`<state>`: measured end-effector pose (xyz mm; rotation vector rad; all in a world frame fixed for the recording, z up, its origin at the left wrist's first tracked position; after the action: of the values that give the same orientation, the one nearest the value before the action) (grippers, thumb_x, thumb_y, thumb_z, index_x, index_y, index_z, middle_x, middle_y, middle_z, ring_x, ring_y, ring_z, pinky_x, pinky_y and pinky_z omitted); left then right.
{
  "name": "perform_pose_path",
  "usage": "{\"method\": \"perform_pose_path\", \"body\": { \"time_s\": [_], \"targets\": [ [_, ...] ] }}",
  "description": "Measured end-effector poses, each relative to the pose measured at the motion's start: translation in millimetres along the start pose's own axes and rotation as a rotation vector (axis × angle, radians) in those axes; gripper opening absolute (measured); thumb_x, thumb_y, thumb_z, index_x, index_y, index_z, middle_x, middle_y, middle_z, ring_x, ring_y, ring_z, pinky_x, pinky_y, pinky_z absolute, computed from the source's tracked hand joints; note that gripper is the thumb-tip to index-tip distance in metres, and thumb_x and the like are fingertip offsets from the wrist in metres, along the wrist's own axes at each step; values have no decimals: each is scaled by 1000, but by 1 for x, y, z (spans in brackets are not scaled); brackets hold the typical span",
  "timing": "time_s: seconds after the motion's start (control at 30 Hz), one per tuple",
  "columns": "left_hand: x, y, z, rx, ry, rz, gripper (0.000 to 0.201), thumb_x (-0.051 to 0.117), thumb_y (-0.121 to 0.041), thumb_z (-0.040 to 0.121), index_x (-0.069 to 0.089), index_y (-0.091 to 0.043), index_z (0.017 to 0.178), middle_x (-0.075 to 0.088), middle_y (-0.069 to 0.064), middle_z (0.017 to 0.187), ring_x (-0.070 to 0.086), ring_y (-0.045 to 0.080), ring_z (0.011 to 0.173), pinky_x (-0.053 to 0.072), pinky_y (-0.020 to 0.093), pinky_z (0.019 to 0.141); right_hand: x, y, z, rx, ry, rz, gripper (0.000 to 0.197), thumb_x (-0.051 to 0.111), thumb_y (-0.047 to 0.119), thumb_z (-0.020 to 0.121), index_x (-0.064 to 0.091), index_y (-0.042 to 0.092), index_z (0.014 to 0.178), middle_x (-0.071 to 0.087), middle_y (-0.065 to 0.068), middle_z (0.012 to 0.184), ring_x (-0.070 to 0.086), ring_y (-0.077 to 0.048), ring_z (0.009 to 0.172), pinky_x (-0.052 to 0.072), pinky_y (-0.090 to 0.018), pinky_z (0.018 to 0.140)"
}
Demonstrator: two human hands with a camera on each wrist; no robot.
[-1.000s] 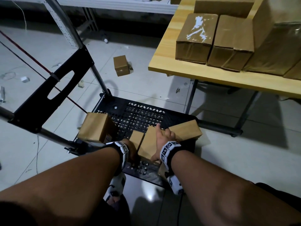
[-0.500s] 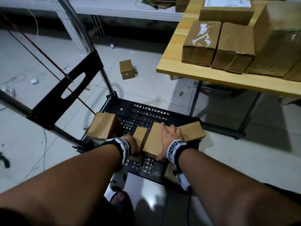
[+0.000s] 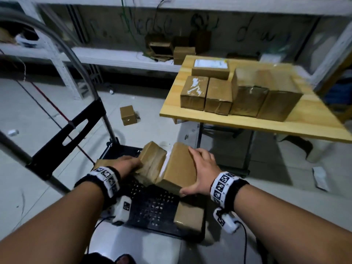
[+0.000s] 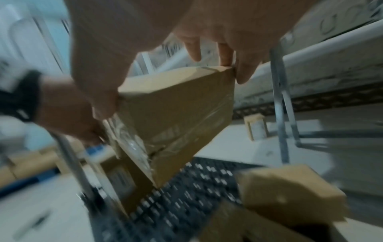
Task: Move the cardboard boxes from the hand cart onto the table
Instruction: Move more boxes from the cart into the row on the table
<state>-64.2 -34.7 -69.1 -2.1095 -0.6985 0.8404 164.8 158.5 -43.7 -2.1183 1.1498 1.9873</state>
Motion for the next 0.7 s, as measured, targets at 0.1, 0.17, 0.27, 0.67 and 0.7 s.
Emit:
{"method": "perform_pose_path", "body": {
  "time_s": [0.1,0.17,0.27,0.67,0.7],
  "targets": [
    [-15,-12,-19,-16,-10,-153,32,76,-30,69,72,-7,92,66,17,72,63,31,61,53,40,65,-34,6,-24,-60,-56,78,154,84,80,41,1,35,163,16,9,157,18,-22,147,27,-49,124],
    [-23,-20,-30,-36,12,-271,44,75,-35,67,68,-8,100,63,17,73,61,32,58,52,36,56,-57,10,-40,-100,-111,136,152,86,77,43,3,35,163,14,13,158,18,-18,148,24,-48,125],
    [-31,-39,-48,-6,53,-412,33,67,-38,88,63,-8,102,64,14,66,58,32,58,49,30,49,-90,15,-57,-154,-210,237,151,84,83,40,10,37,163,18,17,158,22,-14,149,27,-50,126],
    [-4,-160,-102,263,1,-623,16,54,-23,103,61,-8,101,67,17,107,71,33,84,62,38,65,-157,-22,-92,-175,-441,625,135,93,67,46,18,51,157,27,22,156,36,-8,144,38,-46,120],
    [2,-172,-99,282,-14,-592,14,55,-22,102,62,-9,100,67,15,104,70,31,85,64,36,61,-163,-26,-90,-191,-462,650,134,92,67,47,19,51,157,28,22,156,36,-7,144,38,-43,120]
  ]
}}
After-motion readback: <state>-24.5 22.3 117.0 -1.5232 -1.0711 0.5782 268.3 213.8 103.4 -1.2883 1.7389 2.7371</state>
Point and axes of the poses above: each hand's wrist, its own z-axis towards the middle knuckle, its own x-axis out of the palm, y = z × x, the point moved 3 cm from there along z, towards the middle knuckle
